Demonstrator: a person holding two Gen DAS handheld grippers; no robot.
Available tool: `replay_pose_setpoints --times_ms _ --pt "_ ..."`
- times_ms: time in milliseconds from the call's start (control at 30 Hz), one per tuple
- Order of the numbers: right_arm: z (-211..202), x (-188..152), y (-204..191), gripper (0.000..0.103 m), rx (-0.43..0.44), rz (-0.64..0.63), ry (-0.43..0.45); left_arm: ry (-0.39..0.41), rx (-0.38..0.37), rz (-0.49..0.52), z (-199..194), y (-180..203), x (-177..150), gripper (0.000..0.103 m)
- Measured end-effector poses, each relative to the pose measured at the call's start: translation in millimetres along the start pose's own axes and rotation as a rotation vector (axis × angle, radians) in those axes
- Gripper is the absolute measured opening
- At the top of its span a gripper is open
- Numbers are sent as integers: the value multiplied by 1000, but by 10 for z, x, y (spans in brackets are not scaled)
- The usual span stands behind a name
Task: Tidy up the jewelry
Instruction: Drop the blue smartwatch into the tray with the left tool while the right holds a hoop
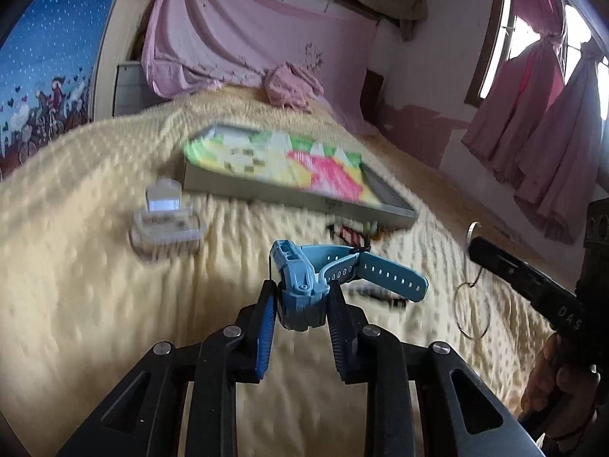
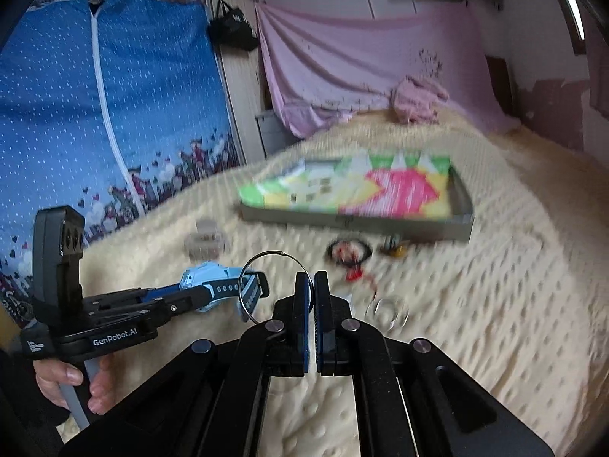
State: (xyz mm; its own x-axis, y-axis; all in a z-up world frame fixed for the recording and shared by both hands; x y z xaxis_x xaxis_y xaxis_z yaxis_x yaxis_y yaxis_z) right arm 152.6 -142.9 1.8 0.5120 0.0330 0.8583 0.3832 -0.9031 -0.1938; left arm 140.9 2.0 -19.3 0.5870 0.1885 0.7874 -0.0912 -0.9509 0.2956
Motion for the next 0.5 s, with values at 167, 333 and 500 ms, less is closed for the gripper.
replay_pose_setpoints --times_ms 167,333,500 --pt "93 494 168 3 -24 -28 33 34 17 0 211 18 421 24" --pt "559 937 490 3 -70 -15 15 41 26 -17 667 -4 863 24" --pt "1138 1114 790 3 -104 32 -25 22 49 2 1142 -28 1104 24"
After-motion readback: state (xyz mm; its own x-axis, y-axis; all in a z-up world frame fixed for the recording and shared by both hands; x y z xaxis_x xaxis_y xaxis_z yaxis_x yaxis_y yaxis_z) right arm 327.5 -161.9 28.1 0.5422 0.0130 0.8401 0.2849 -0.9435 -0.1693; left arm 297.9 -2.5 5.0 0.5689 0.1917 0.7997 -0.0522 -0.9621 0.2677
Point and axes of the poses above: each gripper's, at about its wrist camera, not at the fingertips, and z roughly the way its jaws point, y to its right, x to its top, the point moved 4 cm from there along z, roughly the way its jaws point
